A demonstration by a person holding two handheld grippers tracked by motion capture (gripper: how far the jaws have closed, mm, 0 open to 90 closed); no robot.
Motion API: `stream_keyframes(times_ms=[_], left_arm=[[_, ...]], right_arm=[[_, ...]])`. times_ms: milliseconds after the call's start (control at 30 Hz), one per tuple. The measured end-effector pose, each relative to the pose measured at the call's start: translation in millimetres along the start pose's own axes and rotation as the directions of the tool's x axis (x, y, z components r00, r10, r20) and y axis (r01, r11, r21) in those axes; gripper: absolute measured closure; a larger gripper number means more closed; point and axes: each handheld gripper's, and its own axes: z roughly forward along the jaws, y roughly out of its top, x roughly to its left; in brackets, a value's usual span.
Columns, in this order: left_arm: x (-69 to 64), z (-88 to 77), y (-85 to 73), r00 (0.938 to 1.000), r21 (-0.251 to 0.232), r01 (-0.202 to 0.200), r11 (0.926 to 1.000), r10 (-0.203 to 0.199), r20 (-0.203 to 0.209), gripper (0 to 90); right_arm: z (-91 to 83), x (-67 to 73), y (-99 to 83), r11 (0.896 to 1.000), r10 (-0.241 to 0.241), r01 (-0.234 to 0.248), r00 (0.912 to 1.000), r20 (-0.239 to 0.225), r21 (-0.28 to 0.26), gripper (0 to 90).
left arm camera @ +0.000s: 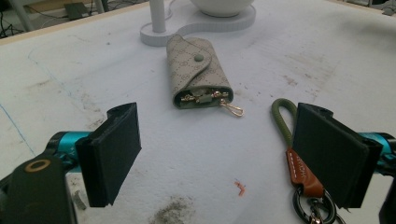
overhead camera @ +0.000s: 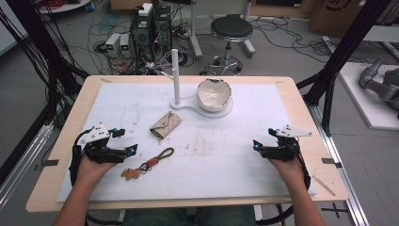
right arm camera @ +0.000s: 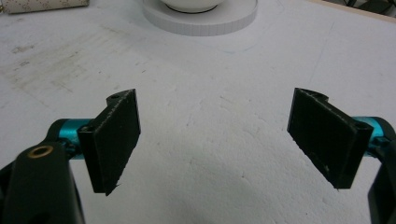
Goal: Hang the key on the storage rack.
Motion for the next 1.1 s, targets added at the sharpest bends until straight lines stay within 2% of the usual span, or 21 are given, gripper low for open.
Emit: stream_keyframes(times_ms=[167,433,533,833,1000,1100], left_arm=[[-0.7,0.2,-0.6,0.9999,0.001,0.013,0.9999,-0.013,-0.002,15.7],[-6.9,2.8,1.7,0.9999,0.012,-0.004,0.9999,0.003,0.016,15.6],[-11.8,5.4,1.9,0.9992,0.025,-0.01,0.9996,0.009,0.039,15.6],[-28.3,10.4,0.1,0.9961,0.07,-0.037,0.9969,0.031,0.082,15.7],[-38.7,21.7,-0.5,0.9917,0.13,-0.076,0.9886,0.061,0.113,16.0],[-45.4,28.7,0.8,0.987,0.171,-0.12,0.9779,0.099,0.127,17.0]], right_arm=[[0.0,-0.1,-0.5,1.0,-0.007,0.007,1.0,-0.003,-0.001,17.5],[-1.0,2.9,-0.5,1.0,-0.015,0.015,0.9999,-0.003,0.003,17.5],[-0.8,3.9,-0.1,1.0,-0.021,0.021,0.9997,0.008,0.005,17.5],[4.2,2.4,0.8,1.0,-0.02,0.02,0.9998,0.001,0.015,17.5],[7.1,4.2,1.6,0.999,-0.036,0.036,0.9994,-0.002,0.023,17.5],[6.5,4.9,1.6,0.999,-0.032,0.032,0.9995,-0.003,0.026,17.6]])
